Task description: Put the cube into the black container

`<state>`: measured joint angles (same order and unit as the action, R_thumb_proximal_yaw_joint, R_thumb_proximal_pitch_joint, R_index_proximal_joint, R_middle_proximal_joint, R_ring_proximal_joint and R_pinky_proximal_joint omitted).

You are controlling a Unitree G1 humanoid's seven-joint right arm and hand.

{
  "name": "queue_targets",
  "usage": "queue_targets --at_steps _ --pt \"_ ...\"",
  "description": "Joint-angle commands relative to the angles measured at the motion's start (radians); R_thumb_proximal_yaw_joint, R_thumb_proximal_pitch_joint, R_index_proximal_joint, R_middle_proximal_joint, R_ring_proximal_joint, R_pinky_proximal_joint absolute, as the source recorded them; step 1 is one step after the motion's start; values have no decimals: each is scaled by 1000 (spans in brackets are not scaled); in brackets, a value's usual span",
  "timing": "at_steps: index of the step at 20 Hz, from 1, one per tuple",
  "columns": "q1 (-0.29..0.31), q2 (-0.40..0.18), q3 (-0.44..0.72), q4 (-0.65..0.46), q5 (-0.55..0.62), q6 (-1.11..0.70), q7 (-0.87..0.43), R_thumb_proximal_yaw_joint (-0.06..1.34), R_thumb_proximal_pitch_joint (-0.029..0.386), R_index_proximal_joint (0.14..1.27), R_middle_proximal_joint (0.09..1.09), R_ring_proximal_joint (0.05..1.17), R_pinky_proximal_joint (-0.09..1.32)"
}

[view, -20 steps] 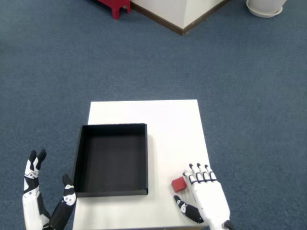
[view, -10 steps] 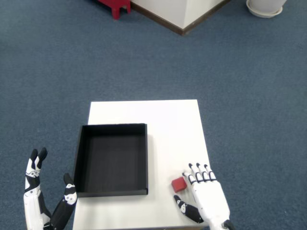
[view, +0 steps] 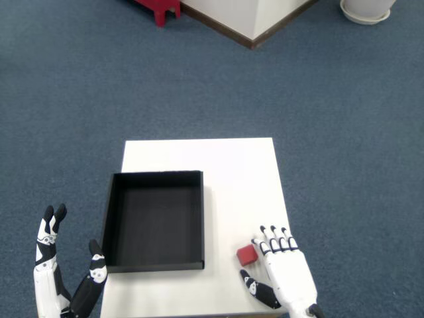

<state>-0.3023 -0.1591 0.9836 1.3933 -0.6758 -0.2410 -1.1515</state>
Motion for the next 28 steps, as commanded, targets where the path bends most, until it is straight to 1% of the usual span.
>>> queue_targets --at_steps 1,7,16,23,28 --pt "-35 -11 8 -18 15 -18 -9 739 45 394 115 88 -68" --pt "-25 -9 20 -22 11 -12 -3 739 42 392 111 84 -68" --pt "-28 -9 35 -34 20 3 13 741 44 398 105 79 -66" --pt "-36 -10 42 -22 30 3 40 740 42 408 104 74 -68" --pt "-36 -9 46 -14 33 4 62 741 48 421 104 70 -71"
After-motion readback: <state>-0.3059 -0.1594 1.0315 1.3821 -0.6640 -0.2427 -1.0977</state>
